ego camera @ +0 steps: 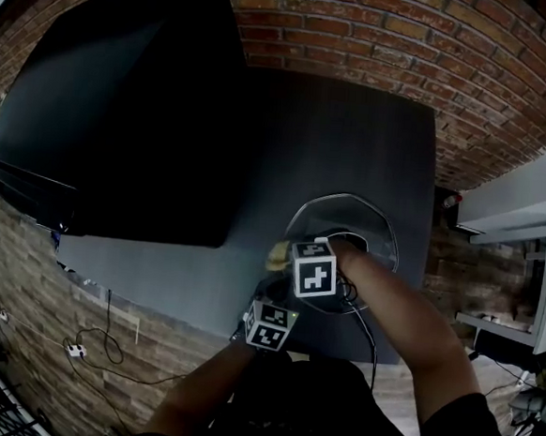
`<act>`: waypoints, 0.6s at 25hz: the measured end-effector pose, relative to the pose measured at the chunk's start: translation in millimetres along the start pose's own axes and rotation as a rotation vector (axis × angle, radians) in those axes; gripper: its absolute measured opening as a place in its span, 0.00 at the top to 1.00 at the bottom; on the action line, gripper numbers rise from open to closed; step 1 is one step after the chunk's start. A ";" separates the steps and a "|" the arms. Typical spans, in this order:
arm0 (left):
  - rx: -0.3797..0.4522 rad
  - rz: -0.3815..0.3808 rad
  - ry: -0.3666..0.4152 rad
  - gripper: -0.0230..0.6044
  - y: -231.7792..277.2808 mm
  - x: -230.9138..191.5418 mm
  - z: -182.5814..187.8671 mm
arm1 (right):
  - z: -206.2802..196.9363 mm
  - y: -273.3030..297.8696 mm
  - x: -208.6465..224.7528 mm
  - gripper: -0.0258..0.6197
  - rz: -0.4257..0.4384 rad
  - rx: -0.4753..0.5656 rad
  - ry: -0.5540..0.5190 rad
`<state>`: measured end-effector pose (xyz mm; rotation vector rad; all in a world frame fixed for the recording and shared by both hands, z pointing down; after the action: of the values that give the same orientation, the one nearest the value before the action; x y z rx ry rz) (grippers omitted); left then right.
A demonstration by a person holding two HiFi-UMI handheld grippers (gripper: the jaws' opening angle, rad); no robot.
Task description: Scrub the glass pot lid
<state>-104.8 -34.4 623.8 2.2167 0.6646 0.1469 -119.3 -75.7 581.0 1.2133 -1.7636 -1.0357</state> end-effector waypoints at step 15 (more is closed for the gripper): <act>-0.005 -0.008 0.001 0.91 0.5 0.5 -0.5 | -5.4 30.0 10.7 0.90 0.036 -0.108 0.022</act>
<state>-104.3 -34.2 624.5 2.2091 0.6730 0.1460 -127.9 -80.3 611.8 1.1181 -1.6843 -1.0779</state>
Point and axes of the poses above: the fingertips, and each gripper's own axes: y forward along the fingers, x to its right, z out of its top, the point moved 2 cm from there along -y, backward along the fingers, and after that the axes turned 3 degrees about z, right-handed, at the moved point
